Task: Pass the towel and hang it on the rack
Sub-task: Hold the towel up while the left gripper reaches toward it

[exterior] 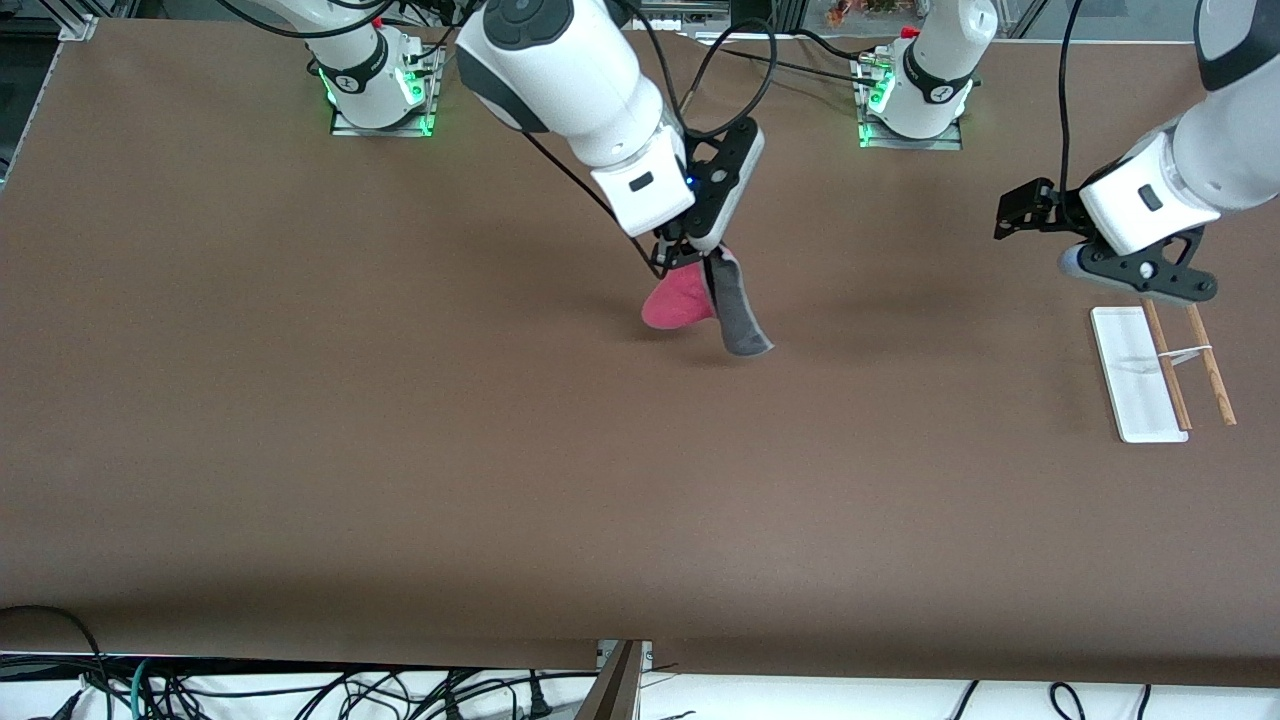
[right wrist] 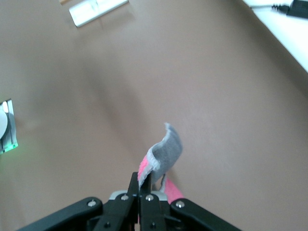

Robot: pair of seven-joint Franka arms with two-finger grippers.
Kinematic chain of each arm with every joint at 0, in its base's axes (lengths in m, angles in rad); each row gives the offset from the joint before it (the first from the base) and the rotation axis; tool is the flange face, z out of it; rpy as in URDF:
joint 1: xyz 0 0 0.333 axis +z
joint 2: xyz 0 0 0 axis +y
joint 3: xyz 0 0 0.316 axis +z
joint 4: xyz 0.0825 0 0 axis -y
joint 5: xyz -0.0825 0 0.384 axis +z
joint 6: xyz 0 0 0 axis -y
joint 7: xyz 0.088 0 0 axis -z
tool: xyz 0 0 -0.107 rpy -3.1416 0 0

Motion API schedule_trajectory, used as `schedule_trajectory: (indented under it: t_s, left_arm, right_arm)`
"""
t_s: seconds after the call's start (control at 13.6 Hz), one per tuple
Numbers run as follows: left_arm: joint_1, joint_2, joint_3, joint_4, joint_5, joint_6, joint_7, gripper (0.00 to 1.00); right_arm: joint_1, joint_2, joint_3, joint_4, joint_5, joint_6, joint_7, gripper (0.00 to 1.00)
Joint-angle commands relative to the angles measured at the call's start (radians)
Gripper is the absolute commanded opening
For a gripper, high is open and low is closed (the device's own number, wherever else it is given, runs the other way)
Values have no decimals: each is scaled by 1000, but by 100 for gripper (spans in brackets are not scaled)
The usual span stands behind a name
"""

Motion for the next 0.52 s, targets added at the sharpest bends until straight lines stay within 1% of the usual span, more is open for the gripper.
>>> schedule_trajectory:
  t_s: [0.0,0.22,0.29,0.44]
  left_arm:
    - [34,71,1,23,-150,-20,127,100]
    - [51,171,1,21,-337,-13,378,100]
    - [51,198,1,21,-388,-10,435,100]
    - [44,240,-7,20,-444,9,541,100]
  right_arm:
    - [12,7,1,18,0,29,-13,0]
    - [10,10,-1,19,4,33,-12,0]
    - [10,10,-1,19,4,37,-12,0]
    - [9,10,1,19,6,45,-12,0]
